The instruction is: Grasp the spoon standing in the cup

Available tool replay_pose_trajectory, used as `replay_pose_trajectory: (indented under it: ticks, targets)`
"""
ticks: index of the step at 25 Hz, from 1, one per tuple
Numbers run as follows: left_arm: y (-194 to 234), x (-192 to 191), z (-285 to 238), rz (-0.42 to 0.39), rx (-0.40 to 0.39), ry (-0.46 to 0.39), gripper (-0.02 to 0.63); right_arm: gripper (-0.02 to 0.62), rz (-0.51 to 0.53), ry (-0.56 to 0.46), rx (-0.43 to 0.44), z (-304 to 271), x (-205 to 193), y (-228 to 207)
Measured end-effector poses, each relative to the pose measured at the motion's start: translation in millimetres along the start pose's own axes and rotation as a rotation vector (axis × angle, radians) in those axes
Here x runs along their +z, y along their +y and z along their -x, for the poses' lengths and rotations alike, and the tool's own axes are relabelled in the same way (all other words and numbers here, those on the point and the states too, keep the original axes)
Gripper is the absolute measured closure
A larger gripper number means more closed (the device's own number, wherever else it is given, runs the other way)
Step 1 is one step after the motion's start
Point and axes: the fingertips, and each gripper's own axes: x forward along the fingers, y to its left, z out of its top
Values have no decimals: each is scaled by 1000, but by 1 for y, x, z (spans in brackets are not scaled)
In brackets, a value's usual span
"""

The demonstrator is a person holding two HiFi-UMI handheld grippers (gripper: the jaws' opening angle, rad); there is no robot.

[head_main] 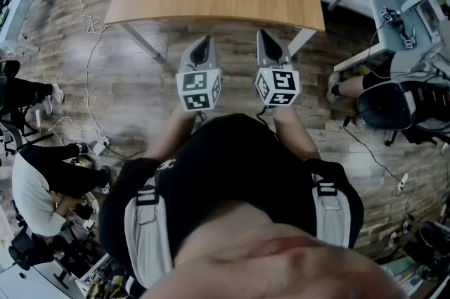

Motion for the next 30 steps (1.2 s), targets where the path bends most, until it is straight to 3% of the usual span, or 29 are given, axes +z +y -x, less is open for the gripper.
replay_pose_trajectory:
  ticks: [17, 24, 30]
  targets:
    - [-7, -13, -7, 14, -15, 36, 594, 596, 0, -6, -11, 2, -5, 1]
    - [16, -17, -4, 32, -27, 46, 594, 595, 6, 19, -9, -10, -12, 26]
    - [43, -17, -1, 32, -65, 31, 594, 595, -11, -7, -76, -22, -13, 42]
